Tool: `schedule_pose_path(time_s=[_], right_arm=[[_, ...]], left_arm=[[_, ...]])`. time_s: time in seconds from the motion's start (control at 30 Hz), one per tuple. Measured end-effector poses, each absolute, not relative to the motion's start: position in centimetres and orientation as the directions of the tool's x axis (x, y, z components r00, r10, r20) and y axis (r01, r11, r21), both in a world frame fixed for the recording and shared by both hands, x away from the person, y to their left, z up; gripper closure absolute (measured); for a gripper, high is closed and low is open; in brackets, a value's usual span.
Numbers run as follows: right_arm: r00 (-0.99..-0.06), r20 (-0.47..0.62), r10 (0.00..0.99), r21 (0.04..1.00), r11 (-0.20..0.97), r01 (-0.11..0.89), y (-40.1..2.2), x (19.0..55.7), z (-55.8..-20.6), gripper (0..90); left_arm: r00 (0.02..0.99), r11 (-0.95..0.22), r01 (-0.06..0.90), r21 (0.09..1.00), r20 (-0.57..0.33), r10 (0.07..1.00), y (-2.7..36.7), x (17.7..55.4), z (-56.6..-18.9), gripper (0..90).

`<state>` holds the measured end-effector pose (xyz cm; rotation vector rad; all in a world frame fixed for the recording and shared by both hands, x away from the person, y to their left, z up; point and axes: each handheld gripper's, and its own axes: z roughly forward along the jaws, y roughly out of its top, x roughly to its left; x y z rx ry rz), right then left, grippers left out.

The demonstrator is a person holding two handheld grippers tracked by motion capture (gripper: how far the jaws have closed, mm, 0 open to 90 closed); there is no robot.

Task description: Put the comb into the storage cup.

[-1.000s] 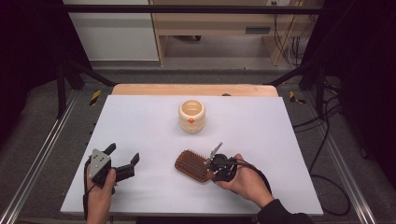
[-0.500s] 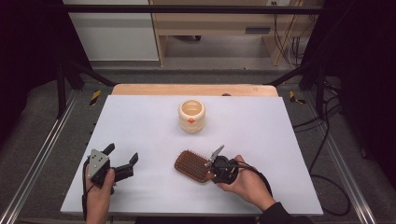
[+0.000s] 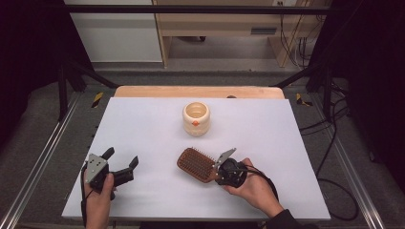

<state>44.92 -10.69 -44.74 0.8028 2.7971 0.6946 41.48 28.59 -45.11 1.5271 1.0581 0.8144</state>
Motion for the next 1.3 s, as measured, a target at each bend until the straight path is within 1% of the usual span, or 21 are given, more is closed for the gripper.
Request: schedule_pose_path(time_s=[0.07,0.13,0.2,0.23,0.3,0.37,0.5,0.53,0.63,0.77,0.93,0.97,1.1,1.3], right_arm=[[-0.845,-0.014,0.535,0.482,0.744,0.463,-10.8,44.9,-44.7,73.2],[-0.844,-0.012,0.535,0.526,0.721,0.450,-11.1,44.9,-44.8,73.2],[-0.841,-0.011,0.540,0.541,0.711,0.449,-11.2,44.9,-44.7,73.2],[-0.839,-0.016,0.543,0.578,0.690,0.435,-11.5,45.0,-44.8,73.2],[-0.838,-0.014,0.546,0.595,0.678,0.432,-11.7,45.0,-44.8,73.2],[-0.831,-0.016,0.556,0.651,0.636,0.413,-12.2,44.7,-44.6,73.2],[-0.814,-0.003,0.580,0.707,0.577,0.409,-13.0,44.3,-44.4,73.2],[-0.814,-0.003,0.580,0.707,0.577,0.409,-13.0,44.3,-44.4,73.2],[-0.800,-0.005,0.601,0.751,0.530,0.393,-13.7,44.4,-44.0,73.2],[-0.790,0.002,0.613,0.774,0.500,0.390,-14.1,44.5,-43.9,73.2],[-0.775,0.024,0.631,0.821,0.431,0.376,-14.8,44.7,-43.5,73.2],[-0.775,0.024,0.631,0.821,0.431,0.376,-14.8,44.7,-43.5,73.2],[-0.770,0.037,0.636,0.849,0.387,0.360,-15.0,44.8,-43.0,73.2],[-0.769,0.036,0.638,0.866,0.364,0.342,-15.3,44.6,-42.4,73.2]], left_arm=[[0.371,-0.044,0.206,0.978,-0.037,0.928,28.7,41.4,-45.1,4.3],[0.369,-0.041,0.205,0.978,-0.039,0.929,28.9,41.1,-45.1,4.4],[0.364,-0.027,0.197,0.980,-0.048,0.930,29.0,40.8,-44.9,4.3],[0.372,-0.005,0.196,0.981,-0.070,0.926,29.0,40.6,-44.8,4.4],[0.376,0.004,0.192,0.981,-0.078,0.923,28.9,40.4,-44.7,4.3],[0.384,0.002,0.188,0.982,-0.075,0.920,28.8,40.3,-44.6,4.3],[0.403,0.015,0.182,0.983,-0.089,0.911,28.4,40.2,-44.3,4.3],[0.411,0.020,0.181,0.983,-0.094,0.907,28.2,40.2,-44.3,4.3],[0.446,0.016,0.180,0.984,-0.096,0.890,27.4,40.1,-43.8,4.3],[0.488,0.051,0.174,0.983,-0.131,0.863,26.1,40.1,-42.7,4.3],[0.553,0.044,0.155,0.987,-0.123,0.824,23.7,40.0,-40.8,4.0],[0.553,0.044,0.155,0.987,-0.123,0.824,23.7,40.0,-40.8,4.0],[0.588,0.081,0.178,0.981,-0.172,0.791,21.8,40.9,-40.1,4.1],[0.630,0.082,0.207,0.975,-0.197,0.751,18.9,42.7,-38.9,4.4]])
